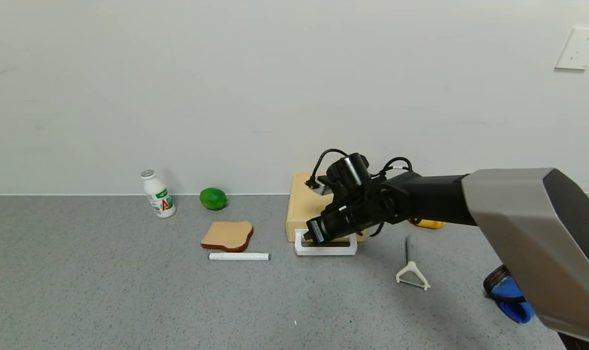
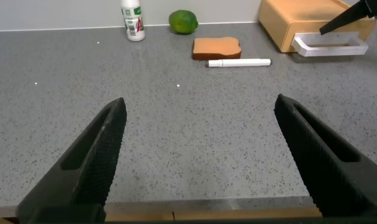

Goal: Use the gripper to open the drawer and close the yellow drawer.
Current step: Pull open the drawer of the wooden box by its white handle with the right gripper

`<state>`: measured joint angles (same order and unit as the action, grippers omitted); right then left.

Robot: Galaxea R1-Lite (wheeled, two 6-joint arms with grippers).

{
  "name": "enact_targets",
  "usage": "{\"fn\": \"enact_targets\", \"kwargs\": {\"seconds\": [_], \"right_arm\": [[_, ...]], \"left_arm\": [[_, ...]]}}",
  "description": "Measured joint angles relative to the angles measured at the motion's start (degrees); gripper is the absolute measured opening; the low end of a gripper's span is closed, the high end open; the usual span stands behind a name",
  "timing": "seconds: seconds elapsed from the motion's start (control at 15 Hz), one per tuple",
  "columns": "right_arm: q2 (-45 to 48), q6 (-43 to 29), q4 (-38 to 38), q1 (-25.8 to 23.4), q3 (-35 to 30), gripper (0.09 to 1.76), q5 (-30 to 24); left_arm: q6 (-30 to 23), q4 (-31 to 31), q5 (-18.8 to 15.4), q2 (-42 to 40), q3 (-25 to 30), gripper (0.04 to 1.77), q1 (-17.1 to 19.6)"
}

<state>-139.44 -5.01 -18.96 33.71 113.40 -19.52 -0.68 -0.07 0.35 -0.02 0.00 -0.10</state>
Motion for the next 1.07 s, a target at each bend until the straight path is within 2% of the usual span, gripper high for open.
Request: {"fn": "enact_targets", "kwargs": {"seconds": [0.6, 0.8, 1.07], "right_arm": [[-2.8, -2.6, 2.1, -0.1, 0.5, 0.12, 0.7], [-3.4, -4.1, 3.6, 0.0, 0.5, 0.12, 4.4], [-4.0, -4.4, 3.4, 0.4, 0.5, 0.12, 6.0]], "left_arm": [[0.0, 0.0, 0.0, 0.0, 0.0, 1.72, 0.0], [0.0, 0.0, 0.0, 0.0, 0.0, 1.72, 0.0], [0.0, 0.0, 0.0, 0.0, 0.0, 1.72, 0.0]]}}
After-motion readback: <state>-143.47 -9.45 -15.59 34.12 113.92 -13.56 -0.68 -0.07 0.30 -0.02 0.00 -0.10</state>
